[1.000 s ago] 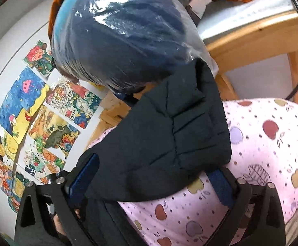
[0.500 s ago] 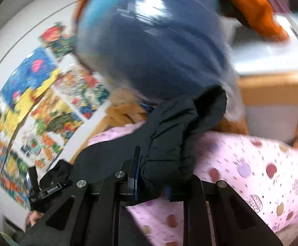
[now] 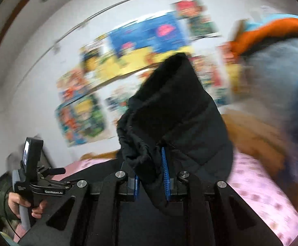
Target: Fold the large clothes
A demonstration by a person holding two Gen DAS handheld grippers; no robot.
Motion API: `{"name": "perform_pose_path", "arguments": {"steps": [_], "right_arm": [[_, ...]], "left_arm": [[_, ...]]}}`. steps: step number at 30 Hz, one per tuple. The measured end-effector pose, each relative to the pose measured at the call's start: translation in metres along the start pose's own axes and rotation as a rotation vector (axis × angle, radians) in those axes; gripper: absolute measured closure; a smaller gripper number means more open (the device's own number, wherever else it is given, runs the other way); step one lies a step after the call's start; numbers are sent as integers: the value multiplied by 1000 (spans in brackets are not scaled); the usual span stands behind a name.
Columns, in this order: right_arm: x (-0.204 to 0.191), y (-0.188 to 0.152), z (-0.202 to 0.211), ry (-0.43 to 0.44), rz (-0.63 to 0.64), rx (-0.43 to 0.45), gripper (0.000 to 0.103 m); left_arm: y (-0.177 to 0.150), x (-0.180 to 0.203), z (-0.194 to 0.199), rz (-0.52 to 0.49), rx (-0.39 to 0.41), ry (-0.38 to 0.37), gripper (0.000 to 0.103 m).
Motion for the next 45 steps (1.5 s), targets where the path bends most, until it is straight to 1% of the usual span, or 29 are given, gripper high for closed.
{"name": "perform_pose_path", "arguments": {"steps": [1, 2, 3, 5, 6, 9, 11, 12, 14, 16, 17, 18, 20, 22, 24, 25, 27, 32, 33, 34, 35, 36, 37, 38, 39, 40, 41, 43, 45], "right_arm": [[-16, -2, -15, 39, 28, -23, 86], [-26, -6, -26, 63, 47, -39, 86], [-42, -15, -41, 95, 77, -67, 86], [-58, -30, -62, 128, 105, -115, 86], [-69, -43, -77, 151, 113, -153, 86], [-82, -75, -108, 199, 104, -246, 86], [-85, -97, -124, 223, 108, -313, 86], [-82, -106, -128, 231, 107, -338, 86], [-85, -131, -147, 260, 112, -425, 84], [-84, -156, -162, 271, 98, -523, 69], [-80, -166, -170, 279, 77, -575, 47], [-76, -175, -174, 287, 53, -619, 33], [-69, -192, -173, 305, 17, -685, 31], [-62, -197, -169, 334, -22, -730, 31], [-52, -197, -154, 340, -59, -737, 30], [-44, -195, -145, 326, -65, -732, 30], [-28, -190, -129, 296, -76, -717, 28], [5, -177, -81, 206, -94, -646, 26], [9, -175, -76, 192, -92, -639, 26], [15, -174, -66, 173, -90, -628, 26], [21, -173, -61, 161, -89, -622, 26], [26, -172, -55, 148, -90, -617, 26], [32, -173, -45, 128, -89, -612, 26], [38, -172, -47, 116, -89, -611, 26], [45, -173, -38, 89, -90, -608, 26], [50, -173, -45, 70, -93, -609, 26], [57, -174, -42, 39, -95, -609, 26], [70, -173, -51, -14, -98, -607, 26], [83, -170, -50, -61, -107, -591, 26]], "left_arm": [[-4, -14, -1, 50, -3, 31, 1], [-13, -33, 1, 102, 6, 91, 1], [-21, -41, 0, 121, 15, 108, 1], [-34, -60, -4, 155, 48, 137, 1], [-38, -65, -9, 166, 60, 134, 1], [-48, -83, -32, 218, 65, 61, 1], [-56, -95, -54, 278, 67, -18, 1], [-62, -98, -64, 299, 65, -43, 1], [-69, -106, -94, 345, 34, -101, 1], [-78, -109, -119, 378, -23, -153, 1], [-82, -110, -137, 403, -62, -202, 1], [-87, -109, -145, 415, -81, -228, 1], [-95, -104, -168, 444, -133, -328, 1], [-98, -94, -180, 429, -161, -379, 1], [-99, -81, -187, 373, -172, -382, 1], [-98, -68, -192, 311, -182, -364, 1], [-96, -49, -200, 234, -205, -320, 1], [-88, -9, -226, 111, -249, -246, 1], [-86, -3, -232, 98, -260, -231, 6], [-87, 5, -240, 84, -287, -205, 22], [-89, 9, -245, 76, -306, -200, 34], [-91, 16, -252, 63, -337, -191, 56], [-90, 18, -255, 56, -355, -181, 70], [-90, 23, -256, 51, -362, -170, 71], [-88, 28, -253, 43, -348, -142, 74], [-86, 32, -249, 24, -327, -105, 86], [-83, 36, -244, -1, -295, -59, 95], [-75, 42, -228, -32, -213, -15, 98], [-69, 46, -212, -55, -143, 7, 100]]}}
Point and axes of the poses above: each gripper's, at about its wrist camera, not at the fingertips, and z roughly against the way its jaws point, x to its right, y to its top, the point moved 2 cm from there along -z, roughly the way its jaws point, and after that the axes turned 9 degrees about y, right-handed, at the moved point
